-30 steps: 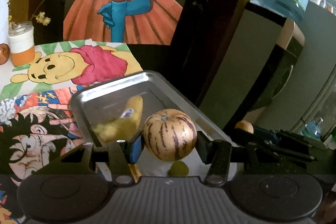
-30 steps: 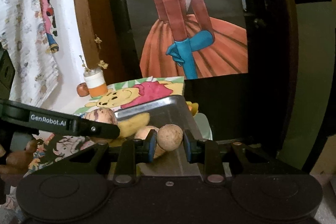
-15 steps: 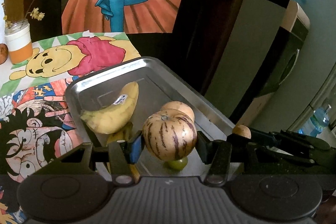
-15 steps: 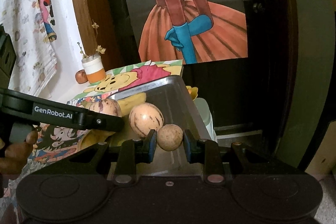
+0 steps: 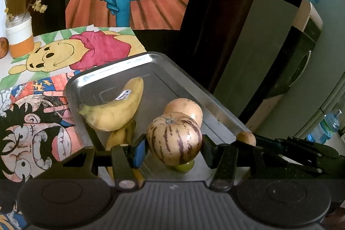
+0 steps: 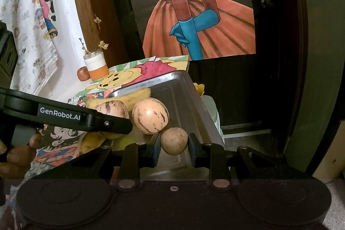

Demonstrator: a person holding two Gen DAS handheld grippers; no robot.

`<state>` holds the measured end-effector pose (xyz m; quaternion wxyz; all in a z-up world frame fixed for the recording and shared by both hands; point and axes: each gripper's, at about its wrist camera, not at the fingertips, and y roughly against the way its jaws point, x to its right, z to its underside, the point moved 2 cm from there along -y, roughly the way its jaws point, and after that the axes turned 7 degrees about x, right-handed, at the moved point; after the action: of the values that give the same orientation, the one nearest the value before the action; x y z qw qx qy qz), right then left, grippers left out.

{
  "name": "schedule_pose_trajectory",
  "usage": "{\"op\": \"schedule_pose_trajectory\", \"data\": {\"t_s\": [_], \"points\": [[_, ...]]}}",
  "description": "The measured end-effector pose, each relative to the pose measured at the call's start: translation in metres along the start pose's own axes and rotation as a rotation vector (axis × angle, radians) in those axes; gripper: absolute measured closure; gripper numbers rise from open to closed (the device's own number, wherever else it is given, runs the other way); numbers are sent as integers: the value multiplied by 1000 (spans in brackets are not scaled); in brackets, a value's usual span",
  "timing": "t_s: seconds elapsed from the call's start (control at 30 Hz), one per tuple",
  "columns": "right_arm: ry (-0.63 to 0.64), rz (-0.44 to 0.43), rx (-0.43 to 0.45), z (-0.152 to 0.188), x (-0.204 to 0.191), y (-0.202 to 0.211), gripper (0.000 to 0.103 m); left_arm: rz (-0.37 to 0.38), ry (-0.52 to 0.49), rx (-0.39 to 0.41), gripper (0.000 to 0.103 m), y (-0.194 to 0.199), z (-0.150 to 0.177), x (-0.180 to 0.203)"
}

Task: Organize fruits
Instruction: 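Lower the striped fruit into the tray and open the left gripper while the right gripper releases the walnut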

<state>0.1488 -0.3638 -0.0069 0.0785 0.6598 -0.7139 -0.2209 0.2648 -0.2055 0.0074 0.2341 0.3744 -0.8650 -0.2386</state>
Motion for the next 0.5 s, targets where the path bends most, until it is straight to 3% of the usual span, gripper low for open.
{"op": "schedule_pose_trajectory", "data": {"t_s": [0.3,0.5], "points": [[46,23,1,-1,2,-14,74,3,55,0,46,-6,3,-16],[51,26,-3,-1,2,-21,74,-10,16,9,46,-9,5,-12]]}}
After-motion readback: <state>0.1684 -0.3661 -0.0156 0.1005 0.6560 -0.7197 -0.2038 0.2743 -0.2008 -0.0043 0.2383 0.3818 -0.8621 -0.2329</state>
